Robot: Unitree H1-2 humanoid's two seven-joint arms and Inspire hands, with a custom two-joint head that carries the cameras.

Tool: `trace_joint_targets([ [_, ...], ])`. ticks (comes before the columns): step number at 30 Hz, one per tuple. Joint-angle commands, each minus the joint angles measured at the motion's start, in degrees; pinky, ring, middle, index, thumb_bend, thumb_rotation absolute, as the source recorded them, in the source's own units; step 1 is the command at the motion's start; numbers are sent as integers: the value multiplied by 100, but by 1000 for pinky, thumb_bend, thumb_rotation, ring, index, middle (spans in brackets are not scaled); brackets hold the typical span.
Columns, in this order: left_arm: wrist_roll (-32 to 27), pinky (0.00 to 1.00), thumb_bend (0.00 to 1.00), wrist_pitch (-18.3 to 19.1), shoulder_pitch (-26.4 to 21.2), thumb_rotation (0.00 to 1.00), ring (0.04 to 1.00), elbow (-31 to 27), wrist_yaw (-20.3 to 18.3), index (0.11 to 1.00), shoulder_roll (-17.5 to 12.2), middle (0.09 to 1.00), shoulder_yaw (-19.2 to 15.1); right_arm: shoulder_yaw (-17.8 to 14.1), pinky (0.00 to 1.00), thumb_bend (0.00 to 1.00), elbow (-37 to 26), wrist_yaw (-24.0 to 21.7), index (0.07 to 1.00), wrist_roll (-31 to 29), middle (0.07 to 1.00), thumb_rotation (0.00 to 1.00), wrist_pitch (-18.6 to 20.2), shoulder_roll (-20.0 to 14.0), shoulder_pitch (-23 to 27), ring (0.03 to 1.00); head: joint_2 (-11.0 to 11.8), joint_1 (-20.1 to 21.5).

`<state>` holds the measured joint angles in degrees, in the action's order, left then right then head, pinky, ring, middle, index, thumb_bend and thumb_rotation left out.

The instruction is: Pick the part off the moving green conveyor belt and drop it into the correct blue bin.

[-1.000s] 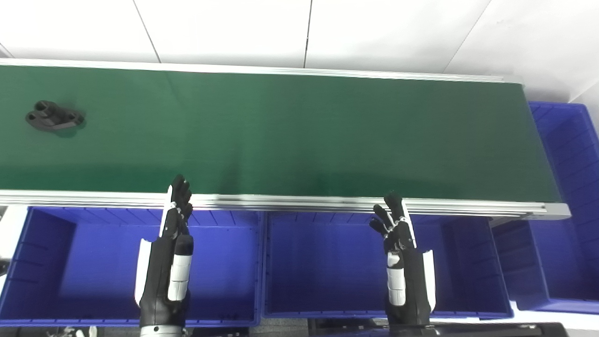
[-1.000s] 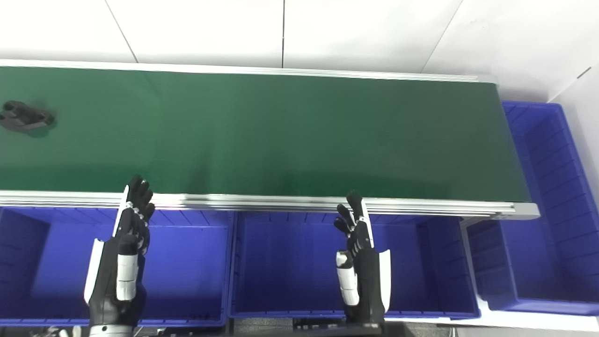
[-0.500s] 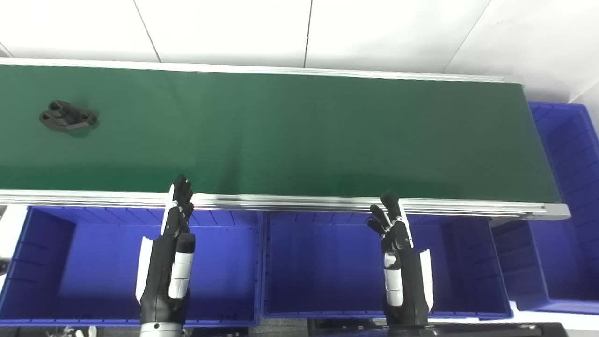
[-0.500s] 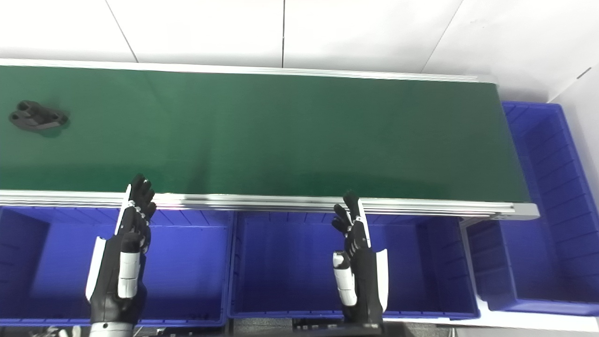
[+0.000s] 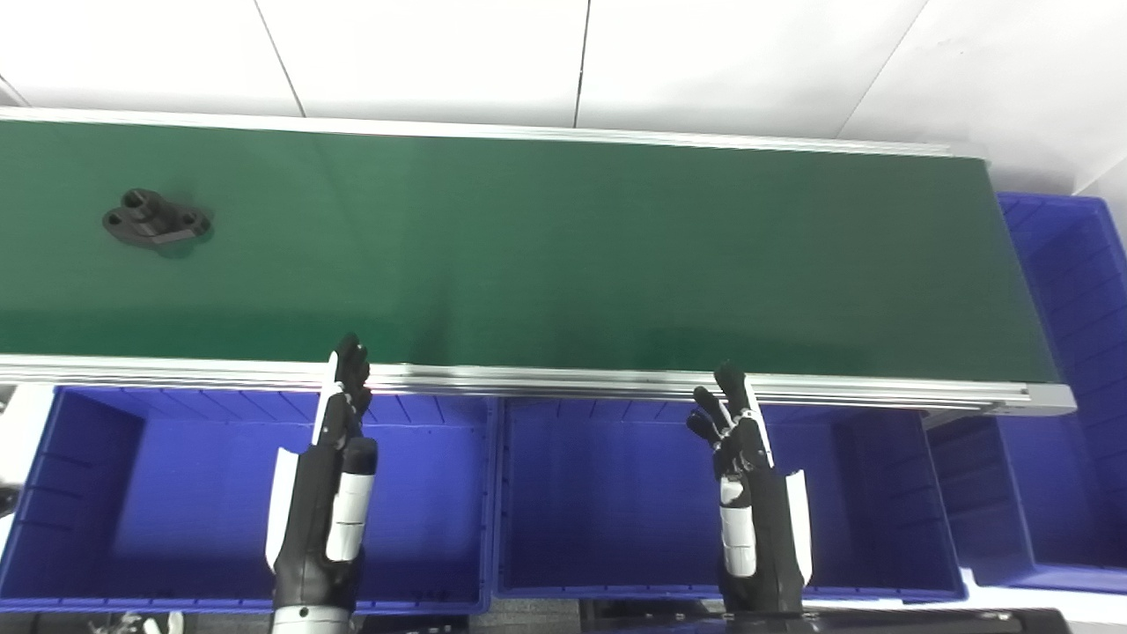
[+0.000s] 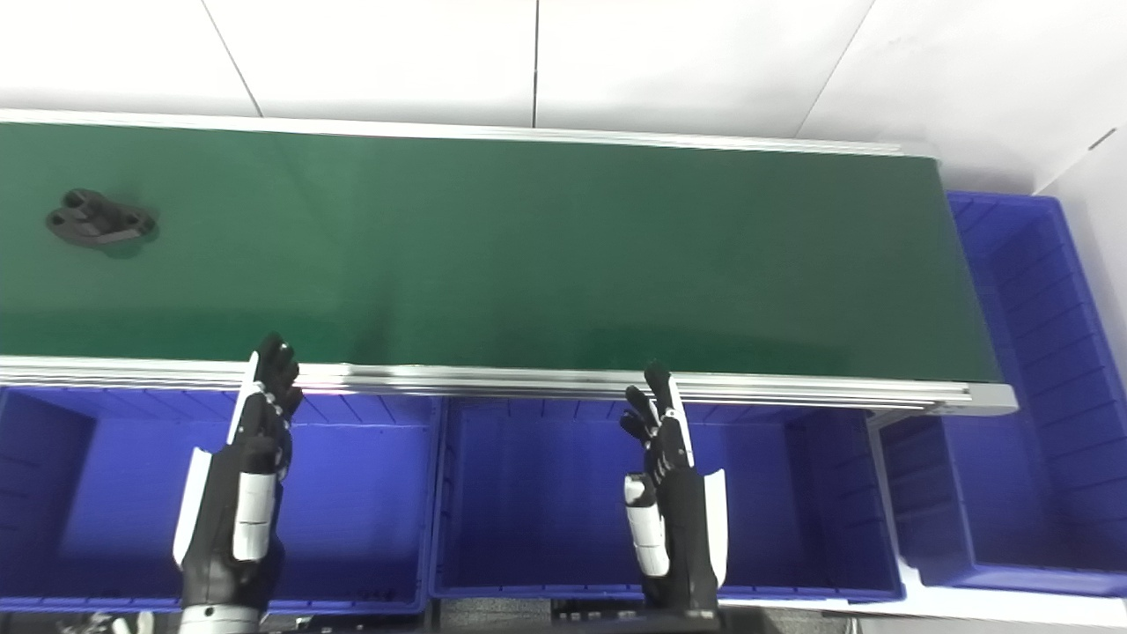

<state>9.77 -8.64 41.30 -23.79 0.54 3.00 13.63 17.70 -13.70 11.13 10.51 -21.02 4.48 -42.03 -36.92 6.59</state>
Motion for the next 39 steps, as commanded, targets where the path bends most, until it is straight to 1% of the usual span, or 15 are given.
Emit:
trace_joint_targets([
  [1,137,1000,589,-361,-13,1000,1000,40,114,1000,43,1000,38,50,850,807,133,1,954,0,958,1000,-315,186,4,906,159,-96],
  [2,163,1000,585,-428,-33,1000,1000,109,117,1000,42,1000,45,26,857,799,175,-8,958,-34,963,1000,-338,174,27,913,159,-96],
  [3,195,1000,582,-477,-45,1000,1000,179,147,1000,78,1000,63,-5,861,796,221,-30,959,-87,965,1000,-347,147,61,916,288,-167],
  [5,206,1000,554,-544,-71,1000,997,291,184,1000,126,1000,100,-63,871,802,310,-59,967,-177,969,1000,-378,112,117,925,411,-225],
  [7,181,1000,513,-587,-107,1000,1000,381,188,1000,142,1000,131,-114,881,801,413,-73,966,-256,968,1000,-445,86,173,930,485,-246],
  [12,178,1000,487,-658,-158,1000,1000,538,226,1000,205,1000,124,-186,887,748,600,-92,970,-317,971,1000,-549,32,287,932,613,-257],
  [16,268,1000,511,-659,-183,1000,993,579,257,1000,231,1000,97,-196,890,765,616,-140,971,-341,976,1000,-520,24,317,932,663,-275],
  [23,312,1000,534,-869,-242,1000,987,747,359,1000,253,1000,83,-238,883,786,701,-187,973,-375,973,1000,-559,-6,372,929,716,-317],
  [24,304,1000,539,-913,-251,1000,986,793,365,1000,251,1000,80,-235,888,782,732,-182,974,-388,976,1000,-572,-13,384,932,809,-323],
  [29,261,1000,581,-1031,-298,1000,996,969,367,1000,210,1000,75,-220,886,759,832,-171,978,-426,978,1000,-587,-29,404,929,990,-317],
  [30,283,1000,580,-1082,-305,1000,995,1027,386,1000,215,1000,67,-218,886,765,843,-168,979,-420,979,1000,-588,-38,399,932,1132,-320],
  [32,224,1000,568,-1168,-340,1000,992,1136,392,1000,229,1000,55,-203,887,787,831,-172,981,-440,981,1000,-588,-75,388,939,1198,-309],
  [35,141,1000,558,-1323,-404,1000,992,1283,465,1000,322,998,25,-184,905,793,634,-216,993,-526,988,1000,-589,-175,320,953,1193,-338],
  [37,230,1000,527,-1424,-373,1000,971,1308,556,1000,389,985,22,-204,911,833,455,-249,995,-610,984,1000,-589,-240,263,954,1118,-399],
  [39,331,1000,515,-1490,-309,1000,962,1293,623,1000,428,982,44,-217,911,829,291,-288,998,-707,983,1000,-589,-325,222,951,1066,-429],
])
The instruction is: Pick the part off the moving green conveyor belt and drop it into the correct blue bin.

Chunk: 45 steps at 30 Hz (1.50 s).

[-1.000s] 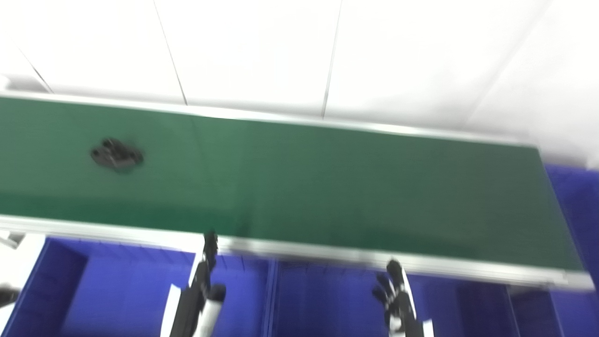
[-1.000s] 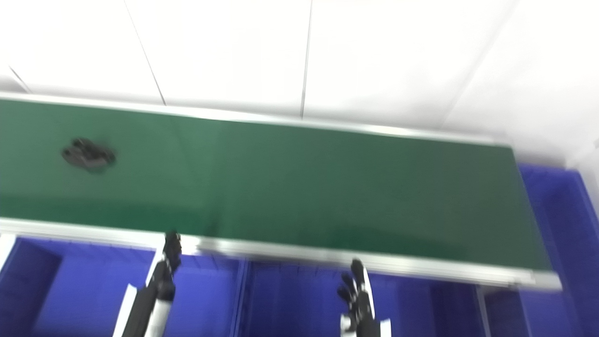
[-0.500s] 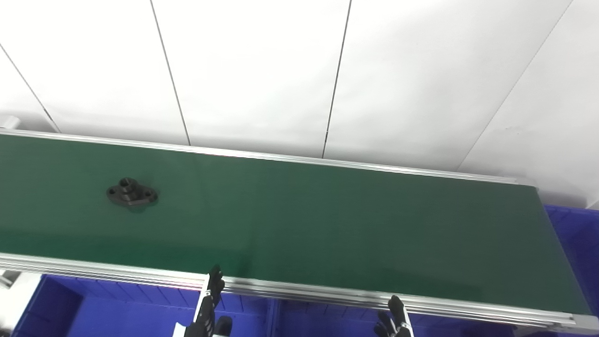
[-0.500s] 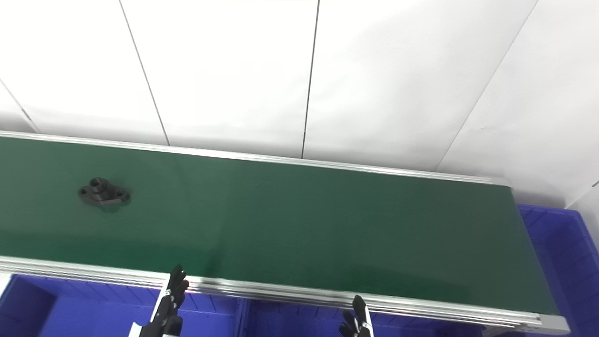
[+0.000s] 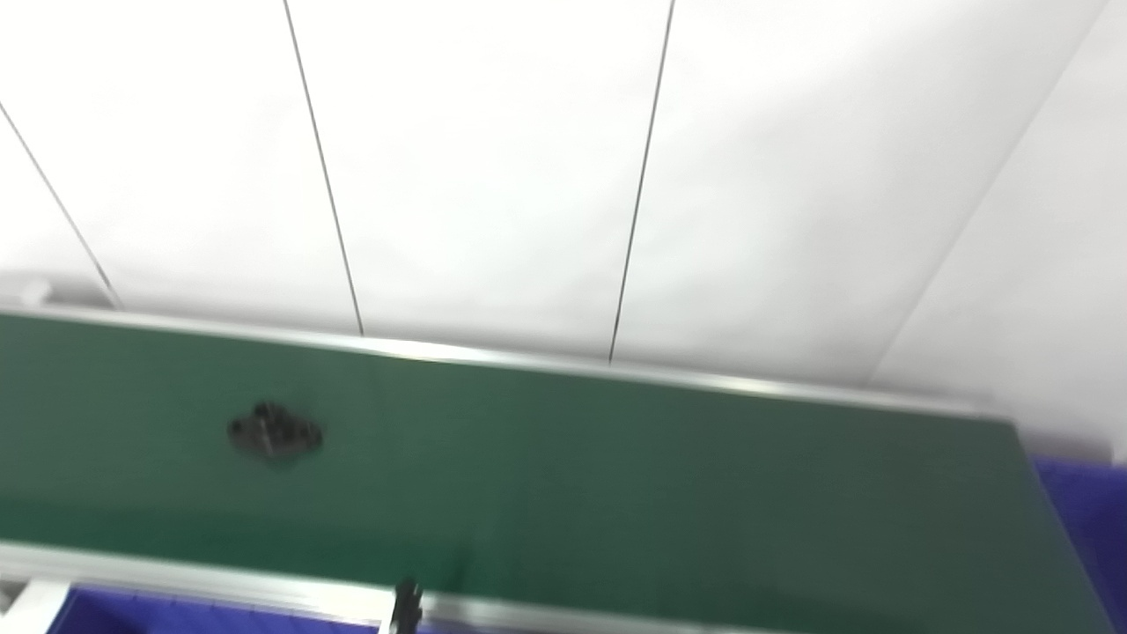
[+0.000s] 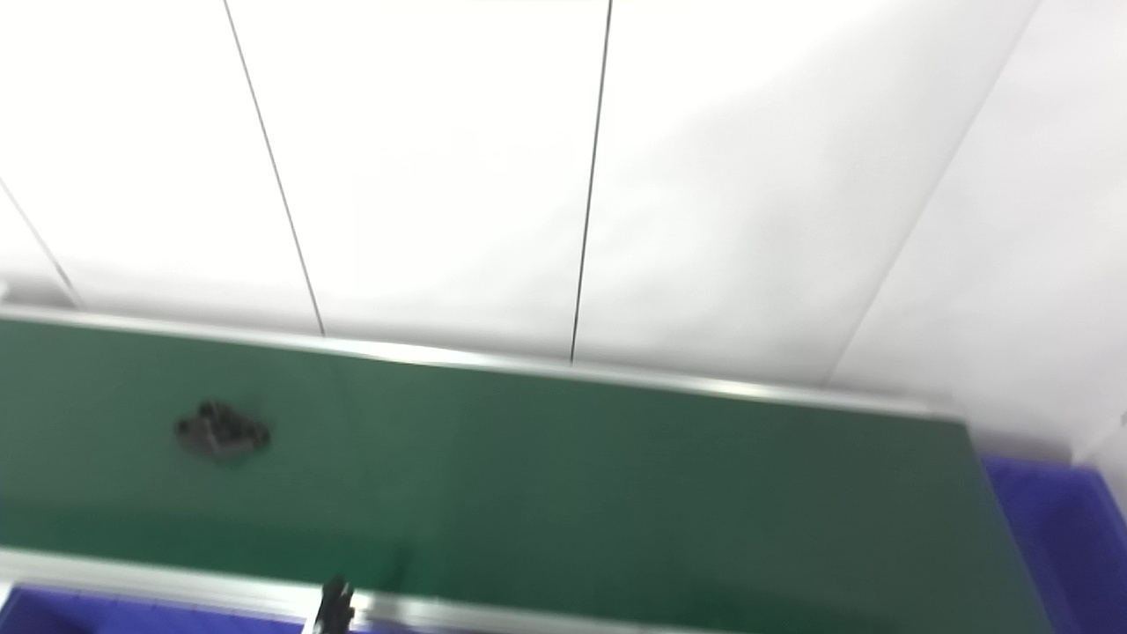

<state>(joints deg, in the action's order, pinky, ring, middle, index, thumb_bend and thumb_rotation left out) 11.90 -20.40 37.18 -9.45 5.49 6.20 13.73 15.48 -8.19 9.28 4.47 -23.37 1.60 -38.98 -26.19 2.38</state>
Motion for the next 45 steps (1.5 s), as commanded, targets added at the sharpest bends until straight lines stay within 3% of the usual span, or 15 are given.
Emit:
trace_joint_targets([
  [1,165,1000,498,-341,136,1000,949,-153,157,1000,126,975,45,1,907,809,-330,-123,1000,-147,983,1000,-355,-83,-96,945,-7,-7],
  [7,382,1000,475,-647,231,1000,924,-22,517,1000,234,951,118,18,858,803,-662,-103,1000,-51,979,1000,-356,-287,-117,919,-94,-57],
  [12,454,1000,494,-581,282,1000,935,-176,523,1000,248,955,175,6,851,846,-963,22,1000,224,964,1000,-355,-213,-43,908,-376,-196],
  [13,483,1000,509,-514,283,1000,929,-253,490,1000,244,955,184,-20,866,855,-1070,-3,1000,291,964,991,-345,-183,-9,914,-632,-258],
  [15,491,1000,516,-291,294,1000,921,-461,372,1000,202,954,226,-88,882,860,-1309,-40,1000,510,956,954,-213,-127,83,917,-925,-303],
  [18,395,1000,468,17,318,1000,957,-776,230,1000,146,973,306,-171,888,860,-1537,-87,987,849,940,927,-143,-58,339,913,-1102,-327],
  [20,360,1000,501,276,315,1000,963,-972,124,1000,100,977,341,-256,858,856,-1524,-43,983,1162,925,955,-263,-37,600,898,-1321,-330],
  [22,323,1000,533,455,313,1000,970,-1111,44,1000,58,983,369,-292,859,903,-1579,-95,984,1302,914,982,-164,-24,815,894,-1355,-335],
  [25,263,1000,541,576,337,1000,972,-1203,37,1000,62,985,402,-296,877,987,-1737,-271,986,1447,911,970,119,-48,1109,900,-1379,-340],
  [28,273,1000,520,615,346,1000,972,-1241,27,1000,60,989,438,-304,856,974,-1952,-558,987,1821,911,937,426,-118,1476,901,-1399,-389],
  [30,308,1000,518,599,334,1000,971,-1246,34,1000,64,988,464,-310,812,935,-2194,-843,989,2422,921,877,882,-69,1749,893,-1405,-406],
  [34,324,1000,508,632,290,1000,969,-1231,37,1000,92,982,526,-280,855,880,-2603,-1594,995,3324,946,766,1928,-42,2235,922,-1396,-528],
  [36,304,1000,499,650,261,1000,973,-1207,42,1000,133,980,556,-282,813,878,-2625,-1803,971,3651,935,718,2224,-34,2467,905,-1387,-603],
  [40,390,1000,472,584,253,989,942,-1099,154,1000,272,961,625,-230,771,899,-2226,-2095,953,4175,920,683,2689,1,3124,887,-1327,-717],
  [45,453,1000,461,584,192,998,925,-1017,189,1000,301,960,674,-141,748,923,-1673,-2071,935,4328,898,655,2849,14,3699,869,-1283,-750],
])
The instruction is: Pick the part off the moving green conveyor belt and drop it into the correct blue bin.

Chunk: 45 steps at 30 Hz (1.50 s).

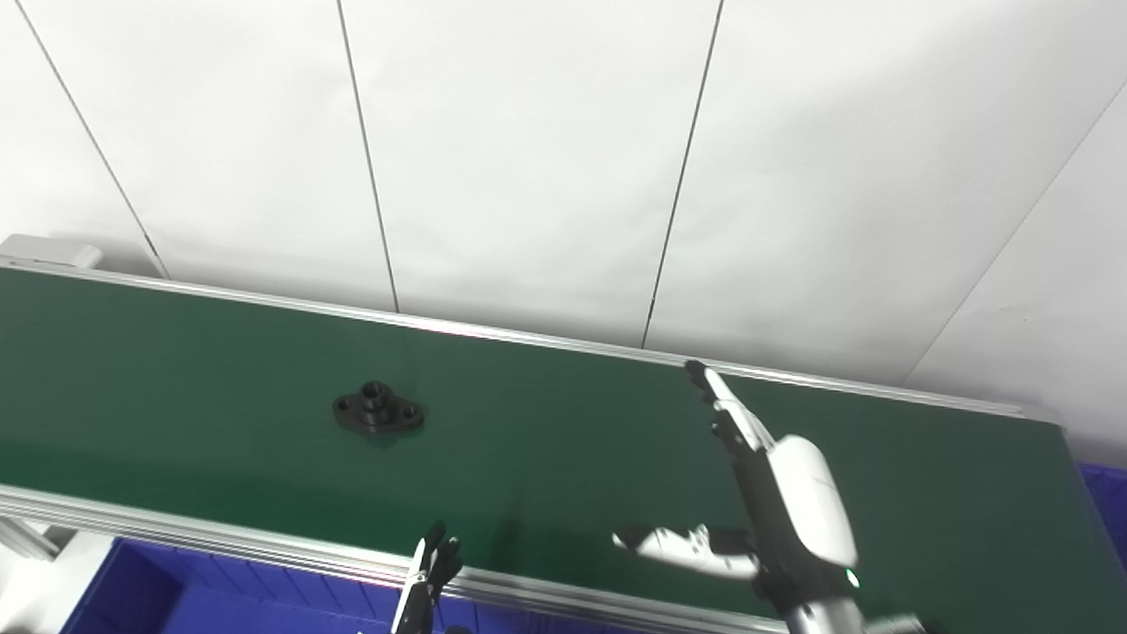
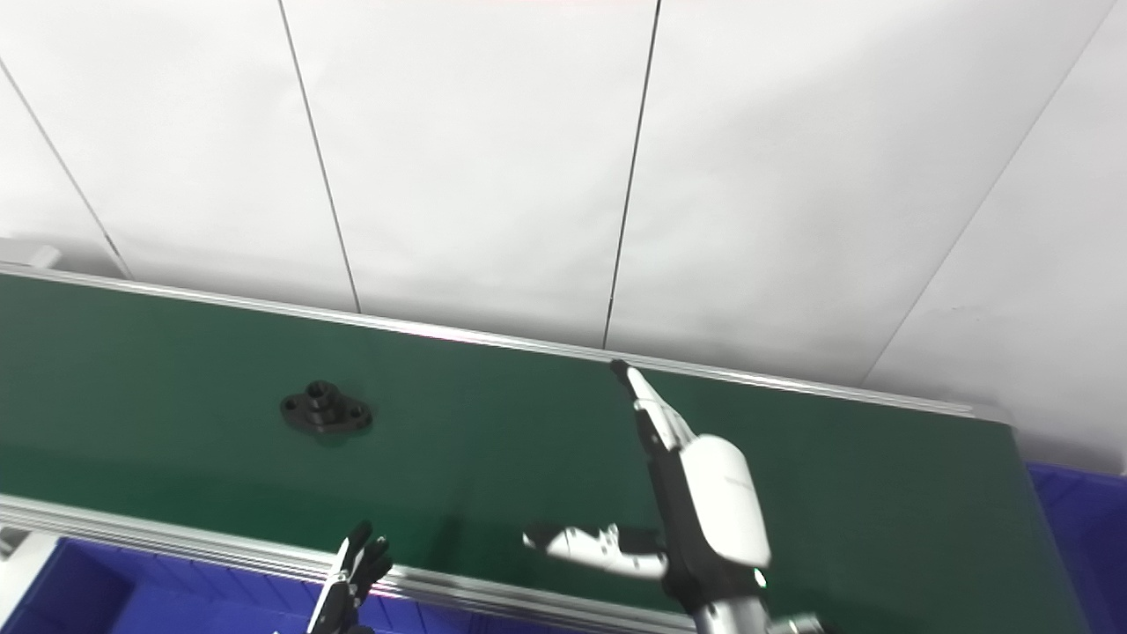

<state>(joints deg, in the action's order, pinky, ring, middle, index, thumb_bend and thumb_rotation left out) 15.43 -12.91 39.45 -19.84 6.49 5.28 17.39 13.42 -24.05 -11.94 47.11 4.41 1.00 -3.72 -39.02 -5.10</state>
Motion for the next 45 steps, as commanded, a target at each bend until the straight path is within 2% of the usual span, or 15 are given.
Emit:
trace_joint_targets([
  [1,93,1000,462,-181,-58,999,928,46,70,1000,370,964,315,121,749,928,45,16,938,167,902,662,151,106,317,873,38,58],
  [5,55,1000,461,-219,-77,996,925,87,54,1000,350,965,334,339,760,941,429,-80,947,557,912,690,463,224,742,882,95,166],
  [9,57,1000,461,-231,-38,994,937,82,21,1000,303,968,385,498,719,947,863,-31,940,755,901,674,697,316,1112,865,116,184],
  [12,17,1000,456,-176,-7,1000,954,33,-15,1000,291,976,435,574,739,951,1193,11,932,835,892,668,810,342,1379,856,109,157],
  [15,45,1000,446,-126,26,1000,959,4,22,1000,338,978,479,639,754,955,1594,64,930,876,890,676,847,349,1675,850,112,143],
  [21,166,983,444,-300,27,1000,939,116,106,1000,384,959,548,885,738,962,2270,242,931,1037,885,651,923,366,2166,837,103,122],
  [25,276,931,458,-455,41,1000,928,249,211,1000,462,943,583,1097,699,981,2717,406,925,1168,874,657,927,347,2490,816,123,77],
  [31,381,959,467,-380,70,1000,938,200,172,1000,430,954,693,1217,664,983,3350,589,921,1019,869,663,904,343,2855,808,119,-24],
  [36,459,967,523,-295,88,994,943,145,151,1000,413,957,771,1238,643,985,3841,707,908,815,859,646,918,420,3099,792,108,-95],
  [40,544,988,513,-189,119,980,958,77,123,1000,412,960,880,1290,658,987,4192,817,903,650,854,638,876,481,3275,785,91,-150],
  [45,738,954,495,-234,171,979,950,100,227,1000,466,959,1027,1452,649,979,4536,858,896,568,852,614,873,488,3479,789,53,-254],
])
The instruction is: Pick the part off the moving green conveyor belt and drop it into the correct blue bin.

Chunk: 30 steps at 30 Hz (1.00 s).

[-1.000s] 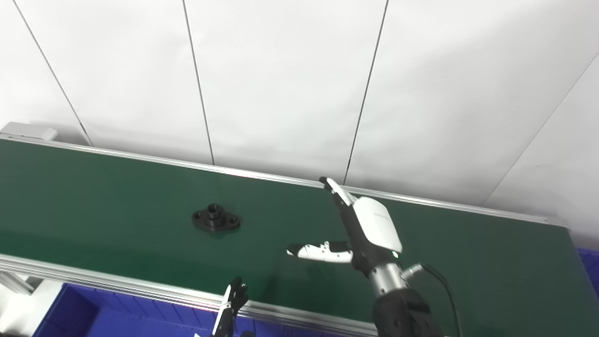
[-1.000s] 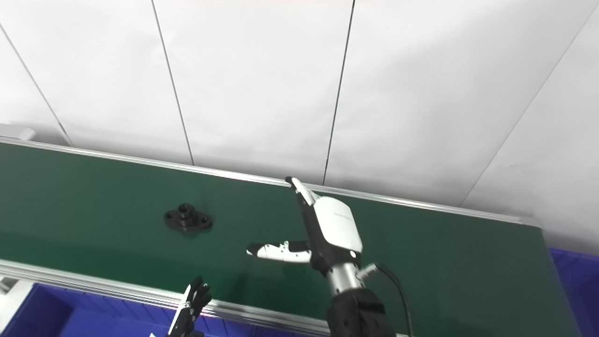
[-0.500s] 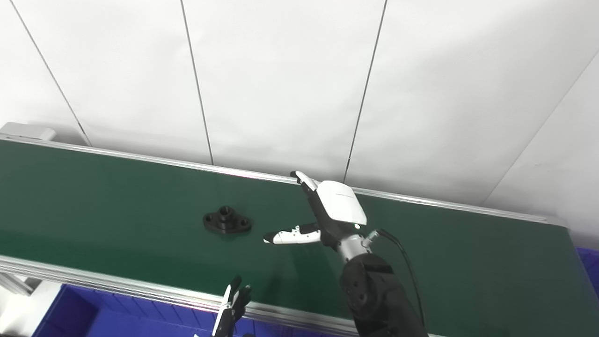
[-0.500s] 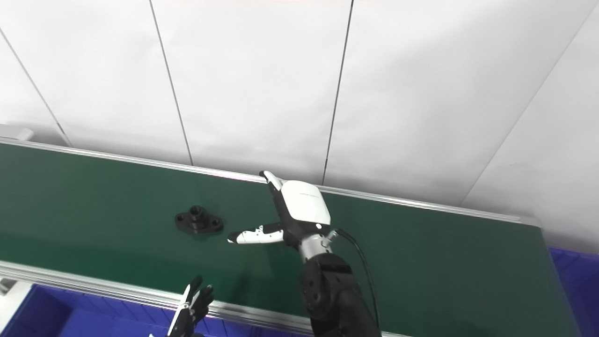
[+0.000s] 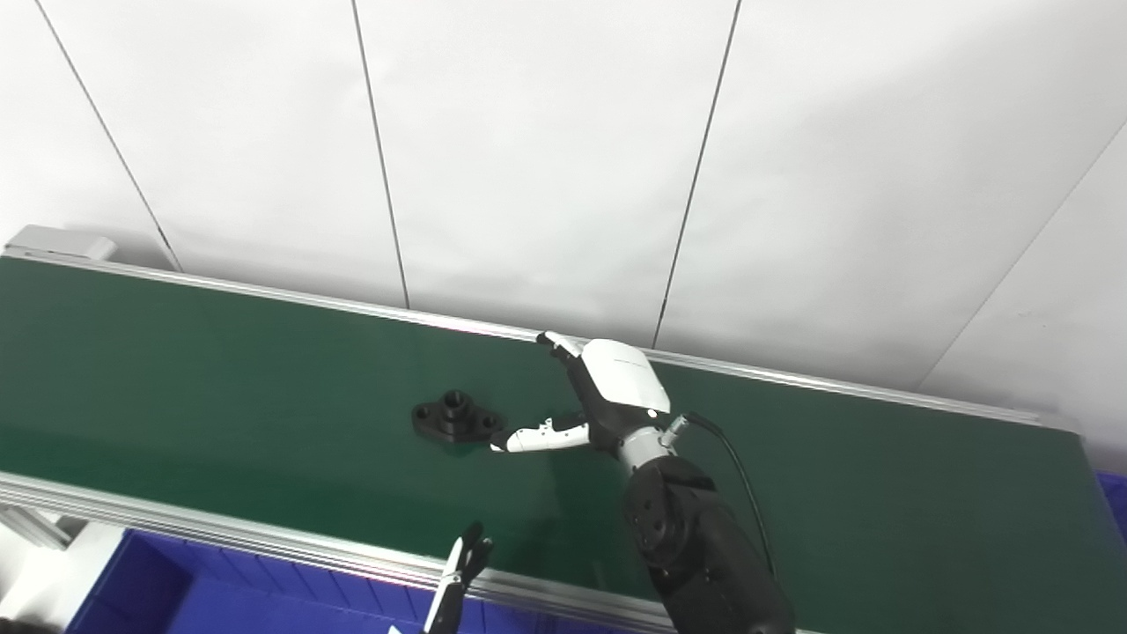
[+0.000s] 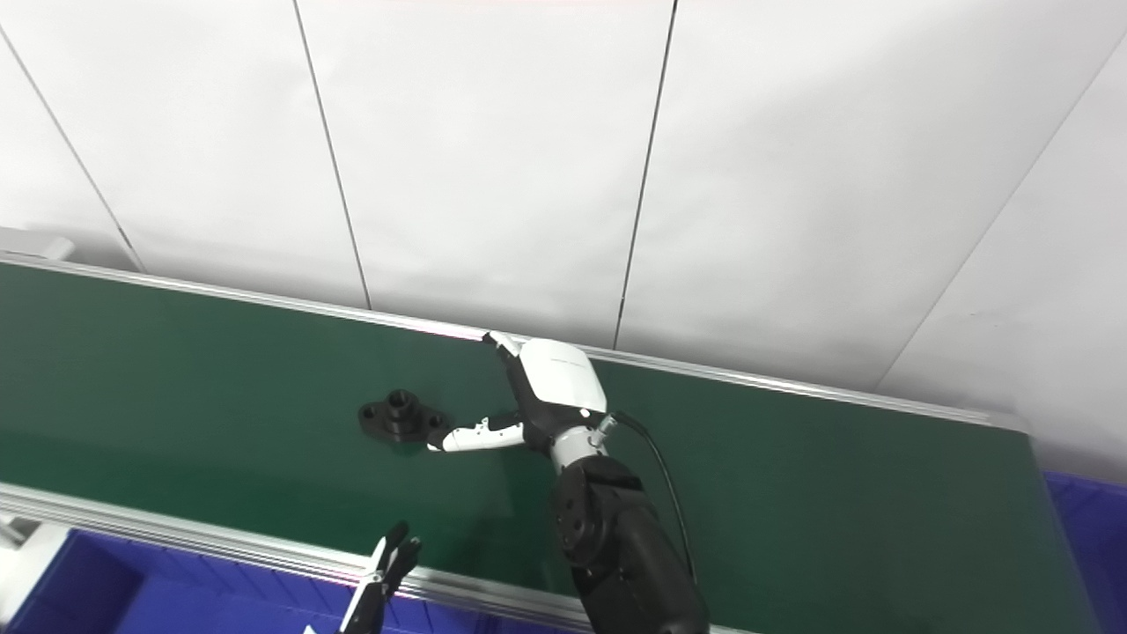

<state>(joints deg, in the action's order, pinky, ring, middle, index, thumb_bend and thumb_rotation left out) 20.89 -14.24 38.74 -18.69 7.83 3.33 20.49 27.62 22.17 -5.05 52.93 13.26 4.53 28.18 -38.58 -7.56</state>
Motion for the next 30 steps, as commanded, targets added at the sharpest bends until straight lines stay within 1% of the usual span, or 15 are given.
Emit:
trace_joint_targets([
  [1,191,948,499,-96,259,973,949,-20,93,1000,671,959,745,78,648,979,30,189,896,-16,852,611,-11,151,346,781,3,-32],
  [6,241,937,515,-116,320,963,948,-22,117,998,707,954,844,202,624,984,398,273,889,-79,840,596,11,228,488,745,-24,-74],
  [9,393,902,532,-76,330,994,931,-35,98,1000,699,946,908,294,581,978,626,266,892,-92,838,592,20,282,570,711,-48,-144],
  [14,511,882,536,-74,383,987,923,-27,130,990,758,941,1014,399,563,982,932,394,880,-110,829,575,-13,362,641,696,-73,-244],
  [16,547,878,543,-93,390,988,925,-16,123,989,776,945,1075,491,553,981,1098,493,873,-68,820,564,-47,396,677,685,-91,-326],
  [17,574,864,552,-123,393,994,922,6,136,986,788,946,1099,545,542,973,1185,562,867,-35,813,545,-61,411,693,671,-101,-352],
  [19,653,846,553,-187,413,996,918,52,184,983,822,945,1154,679,530,964,1324,737,864,71,808,537,-83,420,708,658,-122,-403],
  [21,704,845,532,-175,463,998,930,46,199,980,854,953,1223,761,452,954,1469,1011,847,138,780,521,-106,463,693,588,-146,-439],
  [23,686,855,491,-121,534,993,937,12,179,981,886,967,1304,697,349,947,1593,1230,824,15,740,501,-129,556,652,482,-170,-482],
  [24,671,882,459,-141,557,980,950,20,184,990,902,981,1341,641,301,933,1641,1321,803,-68,675,490,-145,602,628,420,-193,-520],
  [25,662,891,440,-162,569,972,955,30,190,993,913,986,1363,607,274,923,1673,1381,789,-122,626,480,-156,630,616,384,-193,-520],
  [26,643,896,433,-211,573,967,957,58,217,992,938,991,1382,564,241,871,1750,1532,754,-191,535,427,-228,682,598,335,-224,-546],
  [28,638,900,431,-242,582,964,959,77,241,989,964,995,1408,537,214,820,1854,1708,721,-278,452,373,-296,750,585,292,-248,-559],
  [29,652,916,429,-232,591,967,969,68,241,994,966,998,1419,568,163,776,1898,1736,665,-270,340,211,-272,771,592,224,-262,-571],
  [30,683,921,426,-214,605,968,971,51,243,997,967,999,1429,629,138,650,1932,1730,581,-222,293,170,-210,777,606,192,-279,-583],
])
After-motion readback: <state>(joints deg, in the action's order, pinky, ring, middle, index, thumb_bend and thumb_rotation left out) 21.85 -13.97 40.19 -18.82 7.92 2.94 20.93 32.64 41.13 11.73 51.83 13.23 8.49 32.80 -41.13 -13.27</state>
